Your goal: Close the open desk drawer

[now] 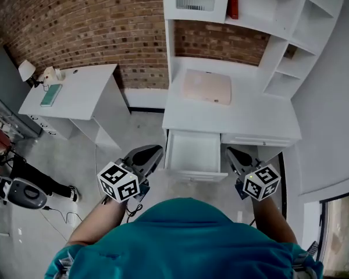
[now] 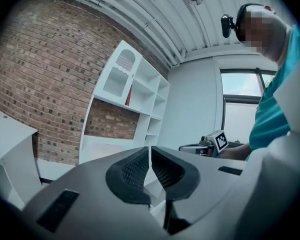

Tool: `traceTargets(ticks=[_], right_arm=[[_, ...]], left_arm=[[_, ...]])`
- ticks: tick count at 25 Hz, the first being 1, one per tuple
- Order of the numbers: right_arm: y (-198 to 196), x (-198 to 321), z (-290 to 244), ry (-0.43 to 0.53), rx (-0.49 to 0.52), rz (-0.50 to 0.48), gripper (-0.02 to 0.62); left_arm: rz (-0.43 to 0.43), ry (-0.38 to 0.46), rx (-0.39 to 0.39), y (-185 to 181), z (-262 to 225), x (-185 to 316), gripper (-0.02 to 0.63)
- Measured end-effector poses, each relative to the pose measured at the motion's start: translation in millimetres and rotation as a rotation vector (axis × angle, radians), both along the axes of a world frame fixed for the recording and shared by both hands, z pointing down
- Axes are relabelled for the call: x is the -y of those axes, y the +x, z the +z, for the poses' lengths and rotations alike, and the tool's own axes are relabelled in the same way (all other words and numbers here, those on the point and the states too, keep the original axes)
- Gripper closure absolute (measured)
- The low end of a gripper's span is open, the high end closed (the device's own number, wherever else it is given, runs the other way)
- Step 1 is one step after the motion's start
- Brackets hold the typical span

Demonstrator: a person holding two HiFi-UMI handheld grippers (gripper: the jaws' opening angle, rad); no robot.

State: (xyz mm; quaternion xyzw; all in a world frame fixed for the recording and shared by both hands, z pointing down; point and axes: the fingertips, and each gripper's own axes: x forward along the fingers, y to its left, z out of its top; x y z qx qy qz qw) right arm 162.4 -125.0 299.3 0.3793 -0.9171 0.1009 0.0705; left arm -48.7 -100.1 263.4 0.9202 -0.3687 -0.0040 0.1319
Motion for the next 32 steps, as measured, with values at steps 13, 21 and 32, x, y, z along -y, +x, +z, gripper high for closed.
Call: traceTargets(ticks=[13, 21, 32], right_arm=[[-33.7, 34.7, 17.9, -0.024, -0.03, 0.053, 0.574], [-41.1, 37.7, 61.9, -0.104, -0.067, 0.077, 0.574], [-63.3, 36.3, 170.0, -0.265, -0.134, 0.008, 0.574]], left_arm=[[0.021, -0.024, 0.026, -35.6, 25.3, 30.9, 0.578], [0.045, -0.09, 0.041, -36.8, 70.2, 43.8, 0.578], [0.037, -0.27, 0.088, -26.3, 170.6, 52.8, 0.578]])
